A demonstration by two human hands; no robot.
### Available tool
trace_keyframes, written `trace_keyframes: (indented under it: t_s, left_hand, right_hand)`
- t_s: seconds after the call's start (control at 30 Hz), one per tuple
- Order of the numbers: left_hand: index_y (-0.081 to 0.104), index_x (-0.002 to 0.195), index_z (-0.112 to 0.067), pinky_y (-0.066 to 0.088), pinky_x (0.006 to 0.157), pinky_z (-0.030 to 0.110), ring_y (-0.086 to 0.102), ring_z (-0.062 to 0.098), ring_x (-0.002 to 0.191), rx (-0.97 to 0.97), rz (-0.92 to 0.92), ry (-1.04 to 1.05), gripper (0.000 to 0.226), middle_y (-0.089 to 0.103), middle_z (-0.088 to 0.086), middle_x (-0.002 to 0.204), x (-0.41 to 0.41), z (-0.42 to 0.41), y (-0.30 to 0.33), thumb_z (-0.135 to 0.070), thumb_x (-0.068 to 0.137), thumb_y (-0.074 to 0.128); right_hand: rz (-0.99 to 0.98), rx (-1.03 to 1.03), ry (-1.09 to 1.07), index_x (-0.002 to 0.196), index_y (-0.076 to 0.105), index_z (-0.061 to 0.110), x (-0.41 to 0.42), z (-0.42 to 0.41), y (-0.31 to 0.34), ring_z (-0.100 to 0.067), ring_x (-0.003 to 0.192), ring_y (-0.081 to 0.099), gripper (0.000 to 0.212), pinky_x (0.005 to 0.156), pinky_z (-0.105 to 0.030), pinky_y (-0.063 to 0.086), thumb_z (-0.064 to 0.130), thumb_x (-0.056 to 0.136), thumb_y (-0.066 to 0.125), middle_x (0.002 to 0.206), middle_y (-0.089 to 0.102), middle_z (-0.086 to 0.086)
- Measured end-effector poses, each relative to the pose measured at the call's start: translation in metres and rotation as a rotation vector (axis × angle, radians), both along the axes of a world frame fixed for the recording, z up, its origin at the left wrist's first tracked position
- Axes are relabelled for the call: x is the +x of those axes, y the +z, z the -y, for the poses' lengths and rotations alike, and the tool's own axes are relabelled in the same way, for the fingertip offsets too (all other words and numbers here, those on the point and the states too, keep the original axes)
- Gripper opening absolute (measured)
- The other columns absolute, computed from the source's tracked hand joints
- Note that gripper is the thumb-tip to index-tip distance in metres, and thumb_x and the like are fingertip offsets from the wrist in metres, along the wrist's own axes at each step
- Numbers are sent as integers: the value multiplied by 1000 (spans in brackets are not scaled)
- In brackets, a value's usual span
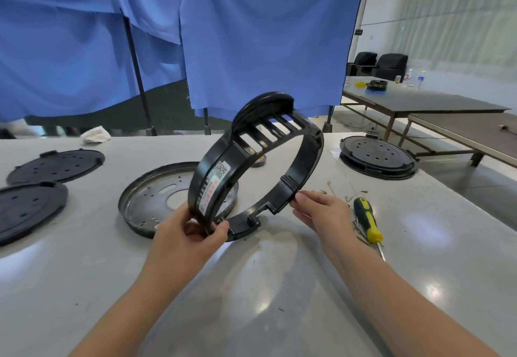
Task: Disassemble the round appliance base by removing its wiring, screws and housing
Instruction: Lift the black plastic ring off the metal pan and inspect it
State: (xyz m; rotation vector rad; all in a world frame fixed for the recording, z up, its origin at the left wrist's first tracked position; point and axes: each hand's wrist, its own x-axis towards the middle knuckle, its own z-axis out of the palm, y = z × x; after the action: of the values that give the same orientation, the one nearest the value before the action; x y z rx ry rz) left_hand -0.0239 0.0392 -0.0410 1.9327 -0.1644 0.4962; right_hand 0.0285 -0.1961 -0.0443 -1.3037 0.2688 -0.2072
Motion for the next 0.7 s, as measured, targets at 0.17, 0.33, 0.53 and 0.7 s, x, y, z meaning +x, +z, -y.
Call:
trace_keyframes:
  t_s: [0.17,0.33,0.53,0.7]
  left_hand:
    - [60,76,-43,46,55,7,63,4,57,30,48,-34,27,67,-11,68,-7,6,4,-24,69,78]
    - [61,72,-40,44,53,7,61,3,53,-4,34,-37,26,67,-10,66,-8,8,5,-21,70,78]
    - [61,72,-37,42,52,6,59,2,52,-24,11,-50,18,67,-12,66,-8,6,6,-28,68,76]
    - [61,73,-42,44,53,6,60,2,55,-6,42,-79,28,68,-11,68,-8,6,5,-21,71,79]
  right_hand:
    - [-155,265,29,93,71,5,4,4,-1,-18,82,73,13,62,-26,59,9,81,75,87,75,-6]
    - [-105,383,66,90,69,1,6,9,-1,-17,70,72,8,61,-25,58,7,85,70,75,73,-7]
    - [-91,238,34,90,69,2,6,8,0,-17,73,72,11,66,-27,59,9,82,74,74,74,-6]
    - [-99,215,27,90,70,3,7,9,0,-16,71,73,12,64,-26,59,10,82,74,73,74,-6]
